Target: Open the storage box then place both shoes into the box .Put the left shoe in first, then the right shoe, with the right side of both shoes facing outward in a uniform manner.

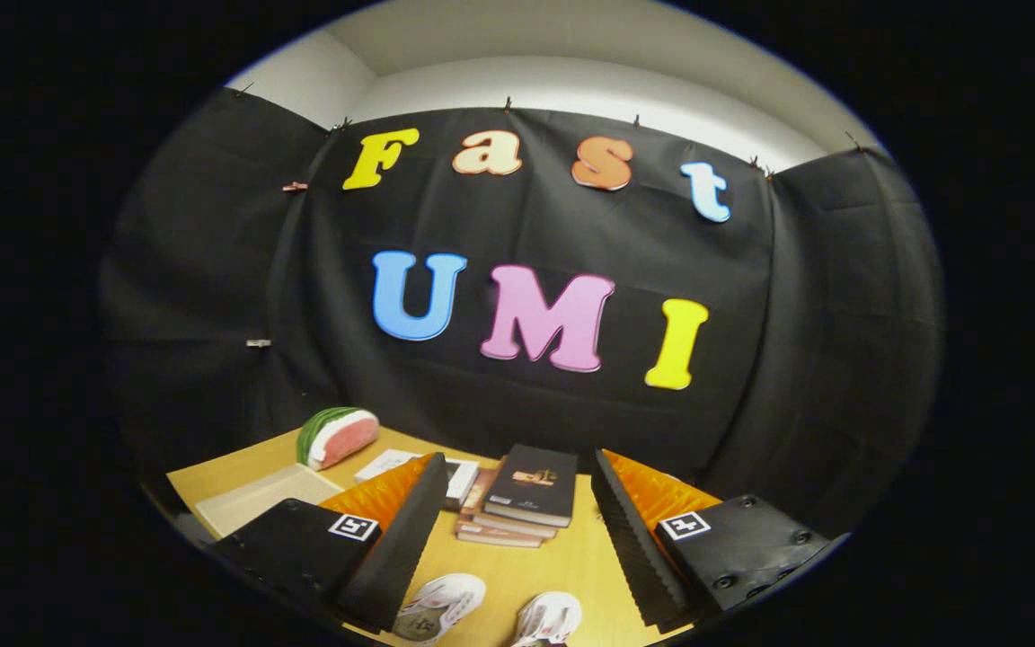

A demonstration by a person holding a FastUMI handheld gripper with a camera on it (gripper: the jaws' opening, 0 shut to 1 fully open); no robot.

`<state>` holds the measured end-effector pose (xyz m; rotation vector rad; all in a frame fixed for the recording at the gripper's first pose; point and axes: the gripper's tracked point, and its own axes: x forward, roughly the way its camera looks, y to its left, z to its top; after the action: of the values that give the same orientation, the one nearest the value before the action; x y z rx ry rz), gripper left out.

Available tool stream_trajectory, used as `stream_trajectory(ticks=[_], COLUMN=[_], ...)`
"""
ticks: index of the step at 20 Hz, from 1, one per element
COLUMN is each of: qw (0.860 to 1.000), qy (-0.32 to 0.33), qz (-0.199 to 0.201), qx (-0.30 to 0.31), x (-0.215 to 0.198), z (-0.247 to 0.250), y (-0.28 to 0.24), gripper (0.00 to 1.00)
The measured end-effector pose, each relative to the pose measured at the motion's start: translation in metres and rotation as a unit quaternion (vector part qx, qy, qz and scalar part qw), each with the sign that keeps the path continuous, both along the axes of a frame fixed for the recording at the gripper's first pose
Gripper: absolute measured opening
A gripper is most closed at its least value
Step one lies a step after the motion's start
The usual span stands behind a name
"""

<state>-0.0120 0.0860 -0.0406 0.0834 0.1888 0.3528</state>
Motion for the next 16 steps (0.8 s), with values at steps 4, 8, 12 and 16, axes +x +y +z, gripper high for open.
stream_trajectory(ticks=[4,8,12,16], qw=[0.983,0.947,0.893,0.829], qy=[0.115,0.226,0.333,0.435], qz=[0.124,0.191,0.230,0.248], qx=[0.067,0.127,0.199,0.248], x=[-0.021,-0.038,-0.057,-0.080], z=[-0.043,-0.084,-0.124,-0.171], y=[0.057,0.089,0.119,0.149], gripper=[0.97,0.98,0.98,0.98])
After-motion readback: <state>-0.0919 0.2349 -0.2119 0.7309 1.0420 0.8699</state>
